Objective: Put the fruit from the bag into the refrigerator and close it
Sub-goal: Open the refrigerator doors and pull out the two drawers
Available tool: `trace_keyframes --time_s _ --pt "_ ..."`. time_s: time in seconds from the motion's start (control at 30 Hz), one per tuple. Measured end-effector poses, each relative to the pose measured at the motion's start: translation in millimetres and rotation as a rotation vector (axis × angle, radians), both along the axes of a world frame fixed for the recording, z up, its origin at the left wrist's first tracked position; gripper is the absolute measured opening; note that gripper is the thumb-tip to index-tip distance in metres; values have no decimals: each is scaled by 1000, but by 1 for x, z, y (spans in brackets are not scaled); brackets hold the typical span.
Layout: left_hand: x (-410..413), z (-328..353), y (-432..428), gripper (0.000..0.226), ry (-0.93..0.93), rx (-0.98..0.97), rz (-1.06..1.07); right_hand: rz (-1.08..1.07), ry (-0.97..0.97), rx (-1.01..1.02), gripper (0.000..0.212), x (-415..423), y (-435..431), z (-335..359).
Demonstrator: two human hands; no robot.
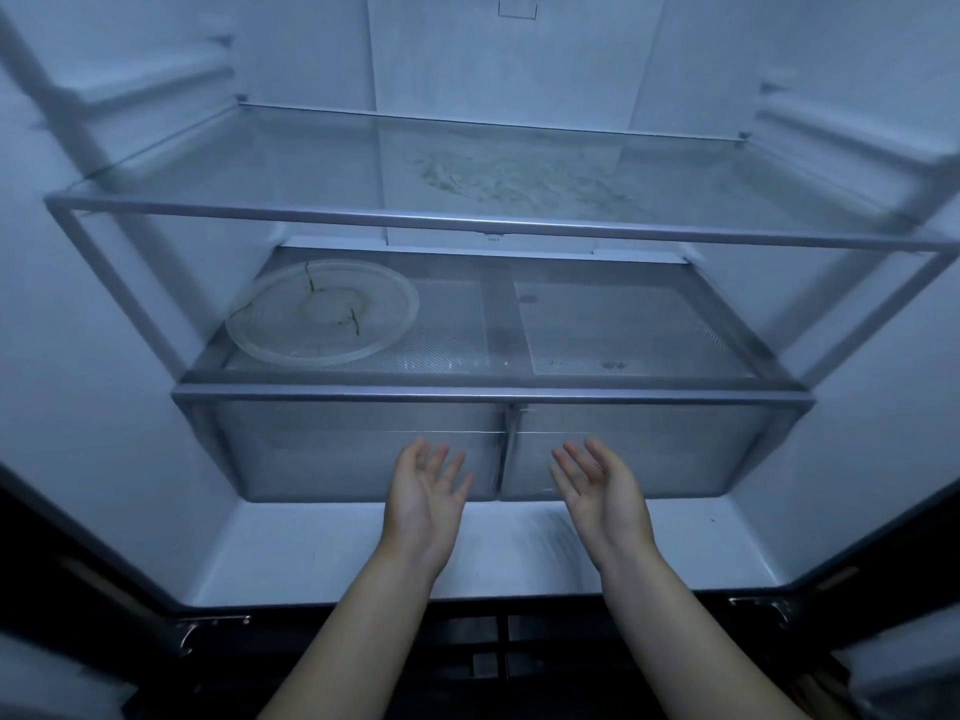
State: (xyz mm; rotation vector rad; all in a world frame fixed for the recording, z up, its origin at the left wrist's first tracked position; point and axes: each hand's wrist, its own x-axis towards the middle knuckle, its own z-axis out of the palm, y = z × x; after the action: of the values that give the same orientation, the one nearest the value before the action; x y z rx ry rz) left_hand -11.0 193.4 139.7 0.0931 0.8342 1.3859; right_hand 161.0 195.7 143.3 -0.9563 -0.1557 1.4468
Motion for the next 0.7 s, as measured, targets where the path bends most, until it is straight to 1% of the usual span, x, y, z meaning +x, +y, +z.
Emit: trace_keyframes --time_s 0.07,0.17,0.27,0.33,0.53,0.7 --pt "-8 -2 2 52 -174 -9 5 12 85 -23 17 3 2 1" --pt "-16 -2 3 55 -302 -5 27 7 148 -27 20 7 4 1" --pt "-18 -4 5 54 -336 4 43 -13 169 -17 35 10 7 1" --pt "-18 -5 7 53 -351 11 52 -22 190 -3 41 11 8 2" --pt "-18 -10 6 53 -390 32 49 -26 220 25 43 13 9 0" --pt "-20 -12 6 55 -400 41 40 -15 219 27 35 14 9 -1"
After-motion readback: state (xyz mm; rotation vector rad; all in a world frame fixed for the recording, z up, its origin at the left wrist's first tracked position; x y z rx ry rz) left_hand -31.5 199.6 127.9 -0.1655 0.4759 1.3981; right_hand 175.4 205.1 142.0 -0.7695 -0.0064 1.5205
